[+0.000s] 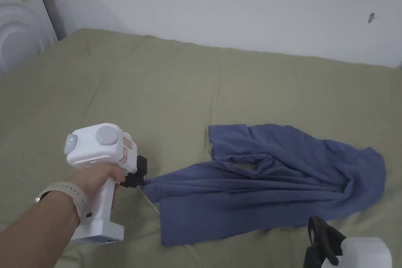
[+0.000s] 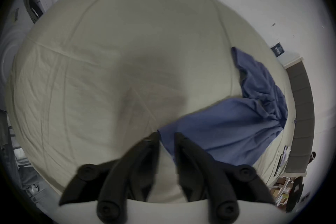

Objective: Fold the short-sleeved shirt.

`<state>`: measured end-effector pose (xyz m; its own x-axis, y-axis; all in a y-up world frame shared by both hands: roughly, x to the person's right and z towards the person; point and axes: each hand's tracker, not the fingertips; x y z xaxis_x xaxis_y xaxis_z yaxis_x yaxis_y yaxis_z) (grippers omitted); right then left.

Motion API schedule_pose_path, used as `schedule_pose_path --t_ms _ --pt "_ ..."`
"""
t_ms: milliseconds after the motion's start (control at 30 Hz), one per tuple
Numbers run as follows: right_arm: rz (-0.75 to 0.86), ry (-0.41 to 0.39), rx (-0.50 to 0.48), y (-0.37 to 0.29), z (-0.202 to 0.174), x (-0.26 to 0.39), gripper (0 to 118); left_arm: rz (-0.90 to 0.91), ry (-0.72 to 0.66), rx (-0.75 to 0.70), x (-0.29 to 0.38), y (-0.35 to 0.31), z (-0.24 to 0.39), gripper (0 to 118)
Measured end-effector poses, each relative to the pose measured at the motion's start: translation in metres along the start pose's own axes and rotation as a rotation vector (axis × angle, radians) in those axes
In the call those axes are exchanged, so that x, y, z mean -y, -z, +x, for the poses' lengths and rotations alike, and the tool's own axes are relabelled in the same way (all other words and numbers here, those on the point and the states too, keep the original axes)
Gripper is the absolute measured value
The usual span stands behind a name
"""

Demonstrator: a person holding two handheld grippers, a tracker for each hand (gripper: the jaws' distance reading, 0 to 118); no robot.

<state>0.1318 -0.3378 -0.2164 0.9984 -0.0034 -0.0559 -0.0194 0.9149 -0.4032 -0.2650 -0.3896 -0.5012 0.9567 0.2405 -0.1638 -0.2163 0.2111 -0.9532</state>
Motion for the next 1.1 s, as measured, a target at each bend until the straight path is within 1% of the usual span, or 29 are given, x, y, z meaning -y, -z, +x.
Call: schedule_pose_path --t_ms 33,67,100,133,267,300,333,367,400,467,533,600,633,667,700,767,867,1000,1067,1100 --pt "-0.006 0.010 -0.002 0.003 0.001 0.002 0 -0.001 -0.001 -0.019 -0.002 0.005 0.003 68" --pt "-0.011 0.020 -0.003 0.006 0.002 0.003 0 0.015 0.014 -0.056 0.002 0.007 0.009 108" --pt "-0.019 0.028 -0.004 0.009 0.003 0.004 0 0.032 0.029 -0.102 0.002 0.009 0.013 111" --pt "-0.022 0.031 -0.006 0.010 0.003 0.005 0 0.067 0.023 -0.128 0.001 0.010 0.016 111" --pt "-0.021 0.038 -0.011 0.011 0.005 0.007 0 -0.030 -0.022 -0.094 0.005 0.024 0.026 111" --pt "-0.020 0.043 -0.010 0.011 0.007 0.007 0 -0.033 -0.019 -0.095 0.007 0.027 0.030 109" --pt "-0.024 0.053 -0.010 0.011 0.009 0.007 0 -0.041 -0.008 -0.090 0.006 0.028 0.031 103" --pt "-0.029 0.065 -0.009 0.011 0.010 0.006 0 -0.056 0.028 -0.090 0.008 0.029 0.036 89" --pt "-0.028 0.073 -0.006 0.010 0.011 0.006 0 -0.061 0.062 -0.123 0.011 0.030 0.043 79" --pt "-0.027 0.082 0.004 0.009 0.013 0.007 0 -0.048 0.105 -0.247 0.005 0.038 0.046 68" --pt "-0.028 0.092 0.004 0.009 0.015 0.006 0 -0.073 0.159 -0.202 0.008 0.038 0.050 53" --pt "-0.029 0.089 0.007 0.008 0.014 0.007 0 -0.069 0.150 -0.206 0.007 0.031 0.052 9" --pt "-0.030 0.084 0.007 0.007 0.014 0.007 0 -0.067 0.138 -0.182 0.006 0.028 0.051 9" --pt "-0.031 0.081 0.005 0.006 0.014 0.007 0 -0.074 0.112 -0.118 0.006 0.027 0.049 8" --pt "-0.032 0.080 0.004 0.006 0.013 0.007 0 -0.078 0.097 -0.112 0.007 0.026 0.049 8" --pt "-0.031 0.081 0.001 0.005 0.014 0.008 0 -0.062 0.145 -0.127 0.013 0.017 0.054 7" --pt "-0.030 0.078 0.005 0.007 0.018 0.005 0 0.002 0.108 -0.065 0.008 0.014 0.042 7" --pt "-0.057 0.016 0.002 0.029 0.033 -0.014 0 0.077 0.087 0.034 0.021 0.002 0.026 7" --pt "-0.094 -0.024 -0.025 0.053 0.044 -0.035 0 0.107 0.072 0.083 0.031 -0.001 0.016 7" --pt "-0.112 -0.030 -0.033 0.068 0.051 -0.047 0 0.118 0.068 0.104 0.036 -0.001 0.013 7"
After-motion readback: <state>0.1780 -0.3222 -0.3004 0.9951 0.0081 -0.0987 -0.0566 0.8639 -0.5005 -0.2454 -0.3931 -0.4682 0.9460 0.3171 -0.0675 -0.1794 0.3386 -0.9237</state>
